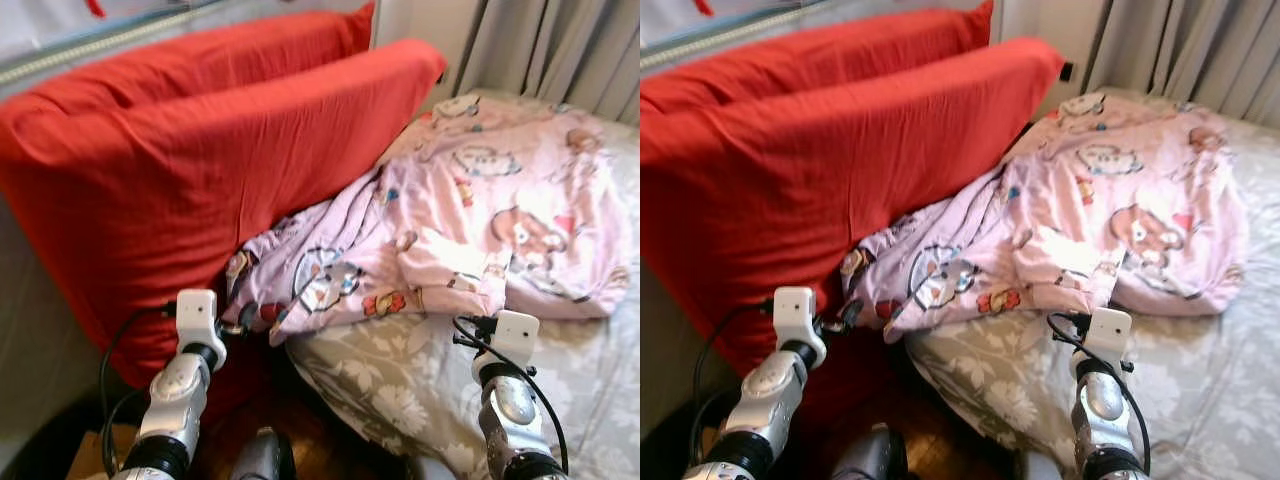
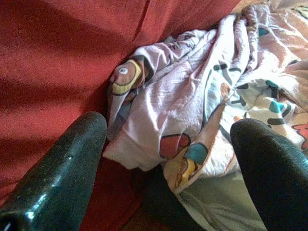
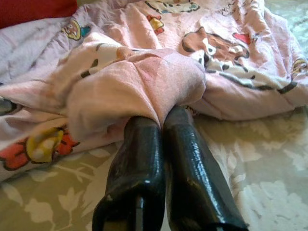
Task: Clean up the room
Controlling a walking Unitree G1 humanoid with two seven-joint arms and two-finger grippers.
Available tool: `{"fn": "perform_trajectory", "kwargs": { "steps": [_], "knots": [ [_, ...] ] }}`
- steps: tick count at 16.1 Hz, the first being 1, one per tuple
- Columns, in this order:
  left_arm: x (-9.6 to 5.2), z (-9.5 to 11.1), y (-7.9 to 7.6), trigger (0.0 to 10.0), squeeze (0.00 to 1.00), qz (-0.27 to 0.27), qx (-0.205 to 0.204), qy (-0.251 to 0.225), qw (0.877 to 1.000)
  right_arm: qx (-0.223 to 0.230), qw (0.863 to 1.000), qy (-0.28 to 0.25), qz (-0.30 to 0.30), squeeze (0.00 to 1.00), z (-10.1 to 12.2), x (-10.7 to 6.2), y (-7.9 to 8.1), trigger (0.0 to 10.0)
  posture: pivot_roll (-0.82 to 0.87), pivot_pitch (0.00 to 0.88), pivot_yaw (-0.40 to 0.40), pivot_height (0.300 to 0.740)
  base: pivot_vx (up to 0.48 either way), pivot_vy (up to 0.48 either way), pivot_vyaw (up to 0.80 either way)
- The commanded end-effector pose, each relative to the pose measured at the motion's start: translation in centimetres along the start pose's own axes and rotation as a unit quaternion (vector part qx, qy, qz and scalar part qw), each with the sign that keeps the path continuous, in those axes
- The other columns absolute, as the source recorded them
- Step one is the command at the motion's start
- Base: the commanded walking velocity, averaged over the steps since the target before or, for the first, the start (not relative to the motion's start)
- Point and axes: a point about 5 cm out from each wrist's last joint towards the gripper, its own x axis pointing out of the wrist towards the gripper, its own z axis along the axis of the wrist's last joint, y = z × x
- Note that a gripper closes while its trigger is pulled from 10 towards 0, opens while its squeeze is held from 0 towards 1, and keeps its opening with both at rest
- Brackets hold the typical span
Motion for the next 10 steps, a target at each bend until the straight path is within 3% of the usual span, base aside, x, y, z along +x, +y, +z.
{"fn": "perform_trajectory", "kwargs": {
  "steps": [1,4,10],
  "knots": [
    [0.2,0.1,0.2,10.0,0.0,0.004,0.012,0.0,1.0,0.005,1.0,-0.001,-0.005,0.0,0.0,0.0,-0.2,10.0,0.03,0.0,0.003,0.711,0.0,0.0,0.0],
    [-0.1,-1.5,0.8,10.0,0.0,0.019,0.009,0.037,0.999,0.005,1.0,-0.016,-0.01,0.0,0.6,0.2,-0.5,10.0,0.01,0.0,0.012,0.74,0.0,0.0,0.0],
    [-2.3,-5.6,2.3,10.0,0.0,0.062,-0.028,0.132,0.989,0.002,1.0,-0.014,-0.006,0.0,0.3,-0.1,-0.3,10.0,-0.01,0.0,0.027,0.74,0.0,0.0,0.0]
  ]
}}
